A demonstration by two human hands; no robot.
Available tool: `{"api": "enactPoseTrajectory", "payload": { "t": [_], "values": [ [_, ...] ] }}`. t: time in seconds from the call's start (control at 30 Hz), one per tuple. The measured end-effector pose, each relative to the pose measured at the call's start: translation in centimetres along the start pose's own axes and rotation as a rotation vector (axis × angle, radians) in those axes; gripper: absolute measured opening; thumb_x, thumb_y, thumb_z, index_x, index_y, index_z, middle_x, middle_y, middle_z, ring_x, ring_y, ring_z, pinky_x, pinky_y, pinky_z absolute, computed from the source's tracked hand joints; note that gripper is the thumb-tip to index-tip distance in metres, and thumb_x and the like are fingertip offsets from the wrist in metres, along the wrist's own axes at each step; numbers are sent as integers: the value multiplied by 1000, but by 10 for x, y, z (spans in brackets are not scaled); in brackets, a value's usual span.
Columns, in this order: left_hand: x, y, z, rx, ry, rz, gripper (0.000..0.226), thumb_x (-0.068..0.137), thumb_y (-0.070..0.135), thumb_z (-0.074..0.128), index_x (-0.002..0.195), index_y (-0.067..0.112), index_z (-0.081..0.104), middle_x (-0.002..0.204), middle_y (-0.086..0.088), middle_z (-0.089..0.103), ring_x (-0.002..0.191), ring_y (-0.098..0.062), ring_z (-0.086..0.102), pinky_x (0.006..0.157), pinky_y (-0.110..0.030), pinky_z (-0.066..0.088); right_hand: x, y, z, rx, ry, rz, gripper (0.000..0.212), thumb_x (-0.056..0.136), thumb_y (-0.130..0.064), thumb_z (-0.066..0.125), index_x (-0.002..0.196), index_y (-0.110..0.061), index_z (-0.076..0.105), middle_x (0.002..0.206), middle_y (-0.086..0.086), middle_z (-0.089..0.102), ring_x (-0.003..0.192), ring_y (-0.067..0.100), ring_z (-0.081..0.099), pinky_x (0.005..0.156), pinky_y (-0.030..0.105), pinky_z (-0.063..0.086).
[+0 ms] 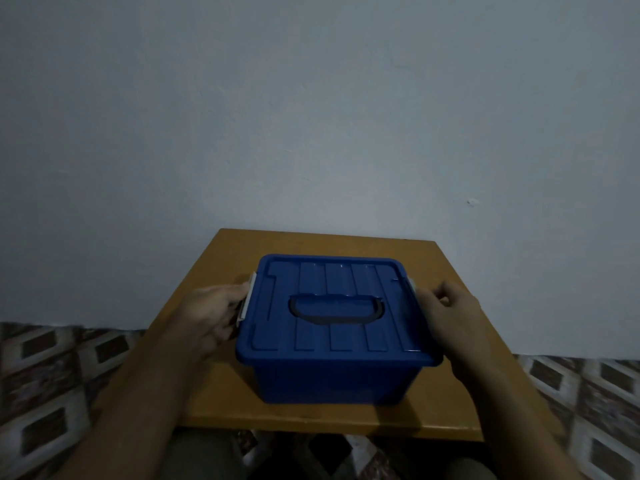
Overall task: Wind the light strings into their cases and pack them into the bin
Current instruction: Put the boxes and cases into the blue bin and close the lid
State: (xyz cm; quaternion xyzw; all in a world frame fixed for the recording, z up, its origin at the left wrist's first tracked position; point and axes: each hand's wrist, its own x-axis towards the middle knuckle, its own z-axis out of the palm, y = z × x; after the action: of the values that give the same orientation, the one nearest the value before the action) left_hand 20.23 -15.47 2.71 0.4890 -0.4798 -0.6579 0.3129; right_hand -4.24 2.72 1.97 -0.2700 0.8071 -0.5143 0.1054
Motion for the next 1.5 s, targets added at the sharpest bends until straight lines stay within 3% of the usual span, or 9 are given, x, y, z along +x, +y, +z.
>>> {"api": "enactPoseTrajectory", "payload": {
  "t": [0.2,0.53,0.73,0.87,0.93,1.03,1.17,1.27,1.5],
  "values": [
    [1,0,-2,-20,-82,-100,31,98,28,59,112,3,70,110,-15,72,94,-30,67,70,-40,54,8,7,-8,476,-251,359,32,95,-20,65,110,8,64,107,25,71,95,44,70,76,55,61],
    [-6,4,8,143,-24,34,33,92,25,71,100,-7,71,97,-21,75,92,-39,71,85,-52,59,6,-3,-12,521,-321,432,32,98,-21,61,115,6,60,109,28,71,96,43,72,71,47,61],
    [-7,-2,18,282,62,106,27,94,22,68,80,-1,71,82,-17,74,68,-29,69,50,-29,53,-2,-11,-2,206,-251,319,28,95,-23,66,83,1,60,75,18,68,61,32,68,54,36,54],
    [-11,-3,18,345,92,173,41,96,24,65,59,9,57,66,-7,66,58,-21,62,46,-24,45,-8,-13,0,135,-204,265,31,95,-28,65,80,-2,59,73,18,64,61,29,63,54,36,48],
    [-10,-4,18,456,102,241,36,98,27,62,68,6,60,72,-9,66,64,-21,61,53,-28,49,-10,-14,1,44,-183,215,34,97,-30,62,86,2,63,79,20,68,64,28,64,54,35,48],
    [-10,-6,18,752,144,374,27,98,34,59,110,11,63,105,-6,67,92,-23,64,83,-43,56,-12,-15,6,-259,-103,21,28,101,-29,54,100,-3,63,83,9,64,66,19,57,57,30,44],
    [-30,-4,30,962,61,541,56,101,42,50,150,17,39,153,-2,39,138,-22,39,115,-41,34,-21,-21,12,-557,-123,-244,46,103,-33,44,145,-15,41,145,6,47,121,25,51,97,40,46],
    [-42,-3,46,1072,-66,620,60,103,47,38,157,21,26,163,5,23,151,-14,16,124,-35,15,-33,-30,19,-705,-257,-378,57,104,-44,36,156,-24,24,165,1,21,151,22,20,123,46,21],
    [-47,-23,65,1347,-137,580,63,104,54,16,159,24,8,168,2,-2,154,-18,-9,125,-44,-2,-48,-32,33,-801,-341,-434,56,105,-52,23,157,-31,20,167,-5,17,154,15,9,126,48,6]
  ]
}}
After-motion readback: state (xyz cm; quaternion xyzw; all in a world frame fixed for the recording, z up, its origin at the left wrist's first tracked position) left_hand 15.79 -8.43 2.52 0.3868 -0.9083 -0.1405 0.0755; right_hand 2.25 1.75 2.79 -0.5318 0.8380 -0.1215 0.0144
